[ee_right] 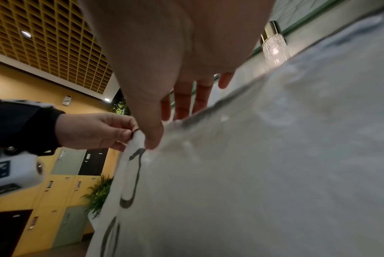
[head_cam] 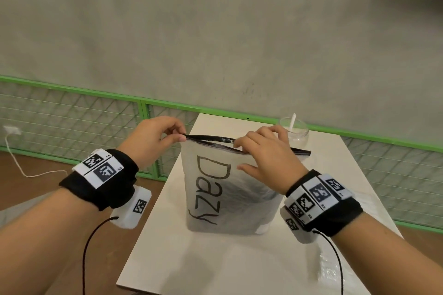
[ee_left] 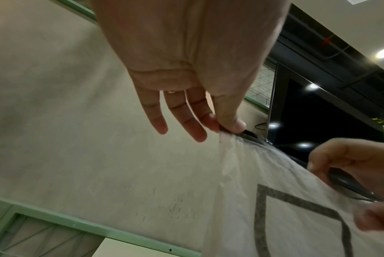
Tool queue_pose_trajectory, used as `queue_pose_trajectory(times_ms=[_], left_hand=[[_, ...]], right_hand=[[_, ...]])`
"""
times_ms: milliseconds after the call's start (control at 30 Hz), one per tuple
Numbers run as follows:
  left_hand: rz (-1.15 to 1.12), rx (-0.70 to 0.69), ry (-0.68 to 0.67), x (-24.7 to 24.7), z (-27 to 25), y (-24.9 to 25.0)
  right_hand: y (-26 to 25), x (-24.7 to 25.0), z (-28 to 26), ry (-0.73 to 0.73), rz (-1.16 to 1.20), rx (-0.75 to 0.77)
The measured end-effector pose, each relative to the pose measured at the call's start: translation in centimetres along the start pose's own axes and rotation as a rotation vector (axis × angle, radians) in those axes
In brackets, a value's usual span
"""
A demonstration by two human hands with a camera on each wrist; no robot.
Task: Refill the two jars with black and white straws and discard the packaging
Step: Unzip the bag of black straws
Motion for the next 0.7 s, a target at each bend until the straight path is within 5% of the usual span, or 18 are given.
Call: queue_pose_trajectory(times_ms=[233,433,567,700], left_hand=[[-0.025,0.009,0.012,0.3,-0.8,-1.3],[0.071,0.056,0.023,0.7,-0.9,-1.9],[0.222,-0.09,0.165,-0.7,-1.1,3.0],[0.411,-0.29,-0.194,-9.3,-1.8,8.1]], right_hand=[[3.7,-1.2,-1.1,-0.237,-0.115,-0.072],[5.0,-0.7,-2.9,-0.117,-0.14,-0.002],[3.9,-1.0,-3.8,-0.049,-0.01,0.024],[3.9,-2.2,-4.1,-0.042,0.189,-0.048]])
Point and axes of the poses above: each hand's wrist, its own z-axis towards the middle knuckle, its own x-axis out of the back of the hand, y = z × x, the point moved 9 cm from there along z, towards the middle knuckle, and after that the axes turned 8 degrees about -x, right-handed, at the moved point
